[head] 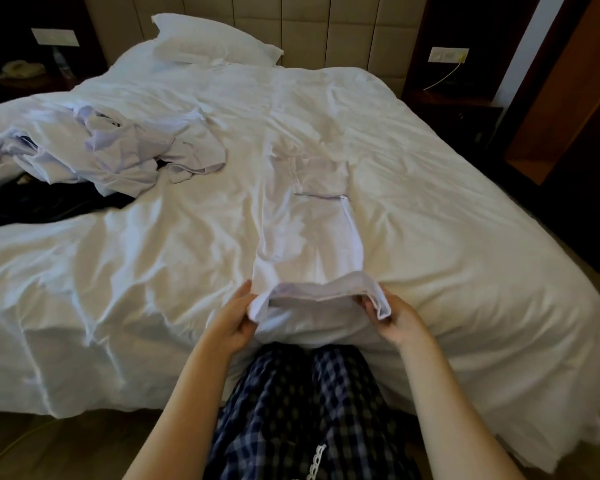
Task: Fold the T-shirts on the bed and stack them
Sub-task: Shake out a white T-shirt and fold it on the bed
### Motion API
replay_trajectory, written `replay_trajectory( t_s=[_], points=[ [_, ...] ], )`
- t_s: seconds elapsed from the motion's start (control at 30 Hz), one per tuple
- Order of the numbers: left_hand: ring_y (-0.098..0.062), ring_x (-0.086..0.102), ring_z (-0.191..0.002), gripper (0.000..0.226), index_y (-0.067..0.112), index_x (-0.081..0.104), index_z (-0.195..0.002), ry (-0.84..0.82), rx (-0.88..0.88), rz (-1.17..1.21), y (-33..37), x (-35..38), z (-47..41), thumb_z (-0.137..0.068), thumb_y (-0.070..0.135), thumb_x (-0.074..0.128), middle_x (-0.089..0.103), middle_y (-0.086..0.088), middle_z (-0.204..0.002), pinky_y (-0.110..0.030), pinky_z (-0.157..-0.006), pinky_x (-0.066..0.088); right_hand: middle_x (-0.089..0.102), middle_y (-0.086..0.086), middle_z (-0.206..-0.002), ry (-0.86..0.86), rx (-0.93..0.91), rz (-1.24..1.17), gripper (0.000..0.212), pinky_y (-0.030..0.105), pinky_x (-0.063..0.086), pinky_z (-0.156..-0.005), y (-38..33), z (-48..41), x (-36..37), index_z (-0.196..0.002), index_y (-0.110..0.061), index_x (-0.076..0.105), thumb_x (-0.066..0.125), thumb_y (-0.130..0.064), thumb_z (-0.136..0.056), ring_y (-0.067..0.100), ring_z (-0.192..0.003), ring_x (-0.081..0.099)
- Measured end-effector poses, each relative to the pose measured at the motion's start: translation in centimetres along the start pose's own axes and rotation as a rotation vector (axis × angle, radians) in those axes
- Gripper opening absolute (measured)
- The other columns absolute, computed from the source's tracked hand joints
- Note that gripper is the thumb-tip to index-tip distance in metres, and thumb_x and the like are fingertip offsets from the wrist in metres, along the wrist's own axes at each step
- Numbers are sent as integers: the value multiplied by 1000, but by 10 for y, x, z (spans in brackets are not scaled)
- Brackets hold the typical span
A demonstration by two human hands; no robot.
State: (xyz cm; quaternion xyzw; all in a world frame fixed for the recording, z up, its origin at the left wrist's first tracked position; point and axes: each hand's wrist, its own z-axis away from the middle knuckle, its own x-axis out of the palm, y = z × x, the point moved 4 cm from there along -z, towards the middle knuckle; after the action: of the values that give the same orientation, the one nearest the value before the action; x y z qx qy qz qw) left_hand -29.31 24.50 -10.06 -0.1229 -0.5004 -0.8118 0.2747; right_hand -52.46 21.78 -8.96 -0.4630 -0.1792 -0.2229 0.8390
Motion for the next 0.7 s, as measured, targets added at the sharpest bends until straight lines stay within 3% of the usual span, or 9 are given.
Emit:
replay_trajectory(
  t_s=[0.1, 0.2, 0.27, 0.33, 0.4, 0.5, 0.57, 0.63, 0.7],
  points=[
    [-19, 68, -53, 30, -5, 52, -125, 47, -131, 302, 19, 11, -8, -98, 5, 42, 70, -18, -73, -17, -40, 49, 69, 26, -83, 15, 73, -205, 52, 22, 52, -42, -14, -12, 14, -134, 11, 41, 37, 22, -83, 32, -71, 71],
    [-31, 66, -70, 38, -12, 38, -134, 124, -138, 339, 33, 19, -17, -98, -2, 39, 58, -27, -116, -28, -48, 55, 59, 31, -104, 61, 75, -214, 24, 34, 57, -47, -29, -24, 24, -113, 12, 47, 34, 4, -95, 43, -99, 61],
    [-33, 63, -73, 40, -12, 33, -134, 158, -137, 287, 36, 20, -24, -97, 2, 43, 51, -25, -120, -34, -50, 56, 55, 27, -93, 66, 128, -138, 17, 35, 56, -48, -34, -30, 27, -103, 8, 46, 38, 0, -90, 37, -80, 61],
    [-27, 59, -74, 31, -8, 46, -120, 164, -134, 120, 38, 19, -26, -94, 7, 53, 54, -19, -101, -31, -52, 56, 54, 16, -73, 52, 171, 210, 6, 19, 45, -34, -35, -36, 26, -91, 1, 48, 47, -3, -86, 18, -50, 54],
    [-21, 56, -68, 33, -3, 53, -112, 219, -101, -335, 41, 14, -26, -86, 13, 66, 55, -12, -84, -26, -44, 53, 47, 4, -63, 120, 107, 742, 14, 18, 31, -34, -38, -47, 17, -82, -8, 51, 65, -11, -81, 11, -42, 42],
    [-28, 55, -109, 78, 8, 39, -138, 285, 68, -1200, 47, 10, -38, -74, 36, 76, 52, -12, -127, -32, -77, 47, 62, 6, -84, 209, -130, 1104, 36, 25, 41, -62, -42, -56, 17, -91, -4, 63, 83, -25, -69, 21, -76, 59],
    [-29, 51, -116, 81, 10, 40, -137, 295, 188, -1322, 50, 16, -45, -73, 45, 74, 49, -12, -132, -33, -85, 41, 61, 4, -74, 208, -273, 1115, 32, 27, 38, -58, -43, -57, 23, -75, -6, 62, 83, -29, -68, 20, -68, 56],
    [-28, 55, -101, 57, 9, 54, -124, 301, 305, -1280, 56, 23, -51, -81, 43, 68, 58, -11, -114, -29, -76, 39, 43, 0, -55, 260, -382, 1074, 43, 27, 27, -49, -45, -57, 26, -54, -13, 42, 77, -26, -76, 18, -53, 40],
    [-27, 55, -90, 31, 11, 62, -107, 310, 391, -1155, 61, 27, -54, -88, 36, 61, 59, -5, -94, -28, -71, 34, 34, 2, -52, 365, -461, 1024, 50, 31, 23, -50, -47, -59, 23, -52, -14, 30, 68, -24, -84, 24, -58, 35]
  ],
)
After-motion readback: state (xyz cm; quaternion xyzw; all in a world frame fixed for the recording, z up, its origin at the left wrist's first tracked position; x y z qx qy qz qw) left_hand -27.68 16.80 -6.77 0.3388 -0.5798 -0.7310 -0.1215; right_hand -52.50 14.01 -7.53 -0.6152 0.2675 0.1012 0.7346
